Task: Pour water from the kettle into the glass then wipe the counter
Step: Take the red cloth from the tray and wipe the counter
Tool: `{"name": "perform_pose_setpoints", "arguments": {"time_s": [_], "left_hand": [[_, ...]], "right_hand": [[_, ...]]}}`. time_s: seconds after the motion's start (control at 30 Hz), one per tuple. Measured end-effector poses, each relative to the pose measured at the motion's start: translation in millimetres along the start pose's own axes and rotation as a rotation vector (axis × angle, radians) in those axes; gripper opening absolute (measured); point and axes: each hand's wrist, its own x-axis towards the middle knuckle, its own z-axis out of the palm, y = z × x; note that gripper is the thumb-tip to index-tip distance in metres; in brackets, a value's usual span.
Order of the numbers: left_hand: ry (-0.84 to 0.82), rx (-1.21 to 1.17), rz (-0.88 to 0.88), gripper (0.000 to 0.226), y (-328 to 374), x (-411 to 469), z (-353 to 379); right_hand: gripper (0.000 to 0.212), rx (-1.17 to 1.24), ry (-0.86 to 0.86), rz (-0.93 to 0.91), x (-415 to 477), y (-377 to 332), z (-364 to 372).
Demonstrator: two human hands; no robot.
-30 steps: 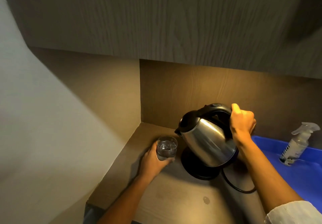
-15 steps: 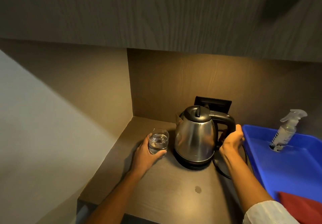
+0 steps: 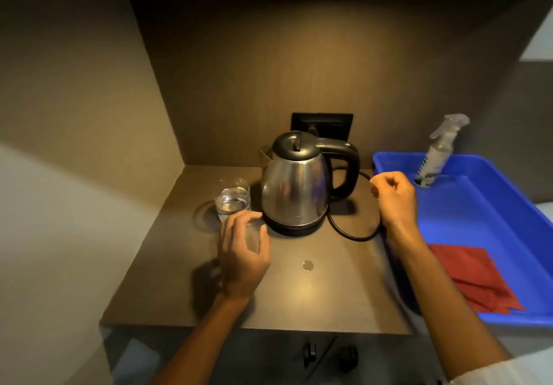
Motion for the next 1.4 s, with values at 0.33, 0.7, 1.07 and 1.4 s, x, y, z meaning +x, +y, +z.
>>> {"name": "perform_pose_setpoints", "arguments": {"time_s": [0.33,0.7,1.07,1.4], "left_hand": [[-0.47,-0.153,0.127,0.023,89.4,-19.2,70.5],[-0.639,-0.447,0.005,0.033,120.3,-18.2,61.9],[-0.757,-1.068,-0.776,0.051,89.1,-6.1,-1.2],[-0.098,0.023,-0.276,0.012,-7.8,-1.6,-39.6]], "right_hand": [[0.055,-1.29,-0.487,0.135,9.5,50.6,-151.1],[0.023,-0.803,-0.578,-0.151,-7.7,-37.4,-157.4],[0.036,0.014,-0.807,-0.05,-51.1,-52.8,-63.0],[0.035,-0.394,-0.486,-0.288,-95.4,7.2,12.0]]}}
